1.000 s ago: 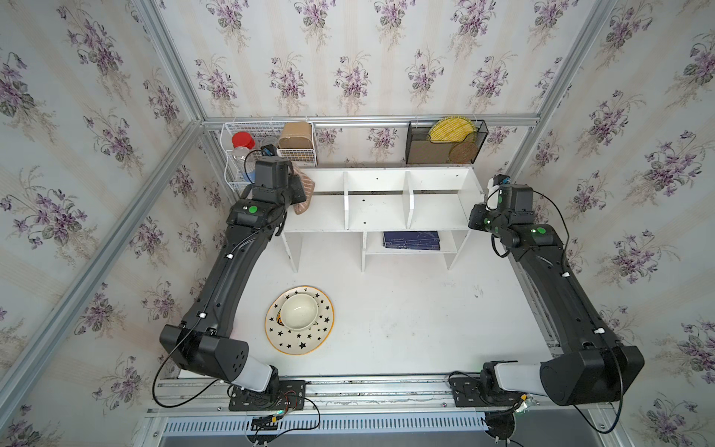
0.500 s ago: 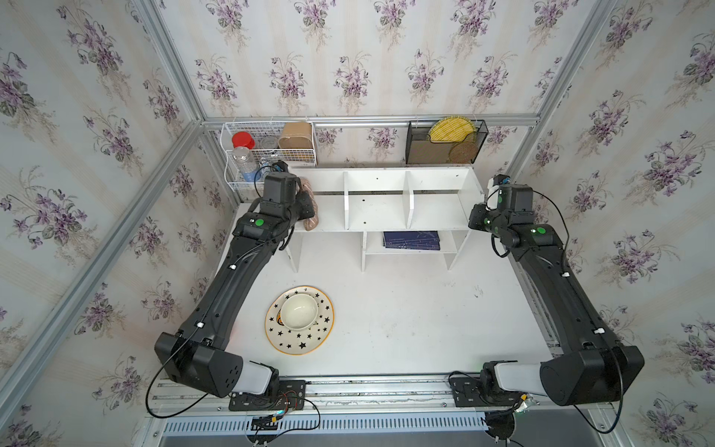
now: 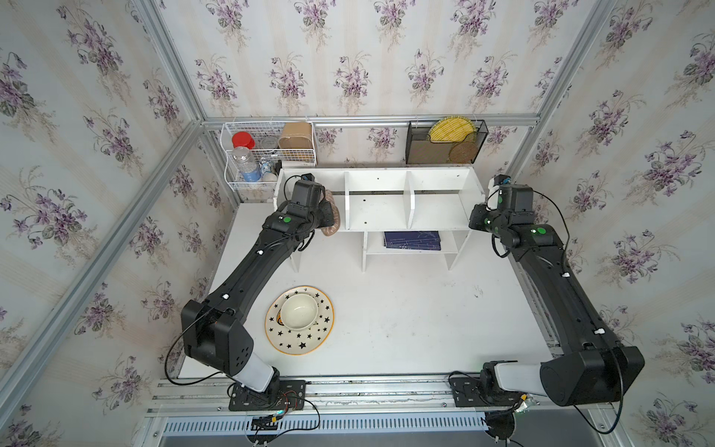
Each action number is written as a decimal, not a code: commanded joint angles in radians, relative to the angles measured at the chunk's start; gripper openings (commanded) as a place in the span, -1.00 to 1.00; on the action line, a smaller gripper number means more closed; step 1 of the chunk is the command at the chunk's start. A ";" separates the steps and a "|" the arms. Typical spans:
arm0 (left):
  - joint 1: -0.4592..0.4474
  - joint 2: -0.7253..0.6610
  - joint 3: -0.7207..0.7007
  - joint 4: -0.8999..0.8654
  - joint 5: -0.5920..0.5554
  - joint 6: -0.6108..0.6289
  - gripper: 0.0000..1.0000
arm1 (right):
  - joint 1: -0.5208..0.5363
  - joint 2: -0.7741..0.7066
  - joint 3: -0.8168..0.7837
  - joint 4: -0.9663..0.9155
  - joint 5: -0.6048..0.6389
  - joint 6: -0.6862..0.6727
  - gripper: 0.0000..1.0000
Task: Wipe the bookshelf clean with a cloth
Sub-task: Wipe the dust from the shelf.
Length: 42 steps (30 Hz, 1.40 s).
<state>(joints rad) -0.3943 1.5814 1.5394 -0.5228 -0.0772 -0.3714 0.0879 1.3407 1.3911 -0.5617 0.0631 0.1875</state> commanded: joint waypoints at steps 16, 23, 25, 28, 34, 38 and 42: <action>0.137 -0.078 -0.025 -0.086 -0.014 0.020 -1.00 | -0.004 0.017 0.008 -0.012 0.037 0.084 -1.00; 0.102 -0.029 -0.011 -0.032 0.108 -0.001 -1.00 | -0.004 0.015 0.012 -0.016 0.036 0.084 -1.00; 0.083 -0.016 -0.002 -0.017 0.123 -0.007 -1.00 | -0.004 0.014 0.014 -0.020 0.039 0.082 -1.00; 0.063 0.001 0.014 -0.002 0.154 -0.010 -1.00 | -0.004 0.014 0.017 -0.021 0.040 0.084 -1.00; 0.050 -0.002 0.053 -0.040 0.080 -0.005 -1.00 | -0.004 0.012 0.010 -0.018 0.037 0.089 -1.00; 0.046 -0.036 0.114 -0.058 0.071 0.002 -1.00 | -0.004 0.008 0.004 -0.013 0.036 0.089 -1.00; 0.012 -0.036 0.258 -0.100 0.071 0.044 -1.00 | -0.004 0.008 -0.003 -0.008 0.026 0.092 -1.00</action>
<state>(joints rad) -0.3630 1.5482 1.7317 -0.6064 -0.0025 -0.3668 0.0879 1.3487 1.3941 -0.5568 0.0673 0.1875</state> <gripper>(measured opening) 0.077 0.207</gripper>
